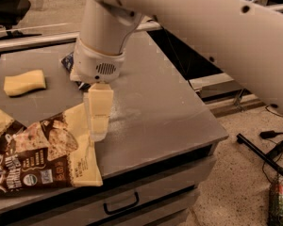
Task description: Pick brown chip bag
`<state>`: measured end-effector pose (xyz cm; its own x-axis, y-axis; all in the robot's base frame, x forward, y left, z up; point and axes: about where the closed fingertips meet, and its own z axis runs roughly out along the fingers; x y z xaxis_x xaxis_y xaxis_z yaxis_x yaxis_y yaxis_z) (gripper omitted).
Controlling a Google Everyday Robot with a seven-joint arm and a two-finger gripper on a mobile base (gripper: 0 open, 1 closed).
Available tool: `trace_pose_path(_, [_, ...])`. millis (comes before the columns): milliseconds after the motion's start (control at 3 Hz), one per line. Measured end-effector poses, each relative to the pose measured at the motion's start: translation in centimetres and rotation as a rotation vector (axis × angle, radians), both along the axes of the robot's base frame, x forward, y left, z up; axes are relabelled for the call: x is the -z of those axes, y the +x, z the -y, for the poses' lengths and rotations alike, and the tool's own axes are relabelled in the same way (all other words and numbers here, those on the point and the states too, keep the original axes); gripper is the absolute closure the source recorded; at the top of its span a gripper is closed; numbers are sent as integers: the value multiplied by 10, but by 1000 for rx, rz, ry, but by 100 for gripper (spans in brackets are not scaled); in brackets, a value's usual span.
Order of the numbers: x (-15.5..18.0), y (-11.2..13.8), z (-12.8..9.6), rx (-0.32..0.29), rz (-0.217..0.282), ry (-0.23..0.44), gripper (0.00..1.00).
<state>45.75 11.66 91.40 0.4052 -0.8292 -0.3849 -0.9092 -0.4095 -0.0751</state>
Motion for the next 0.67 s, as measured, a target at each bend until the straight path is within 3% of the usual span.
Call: trace_pose_path(667, [29,-26,-44,-104,-60,-105,0])
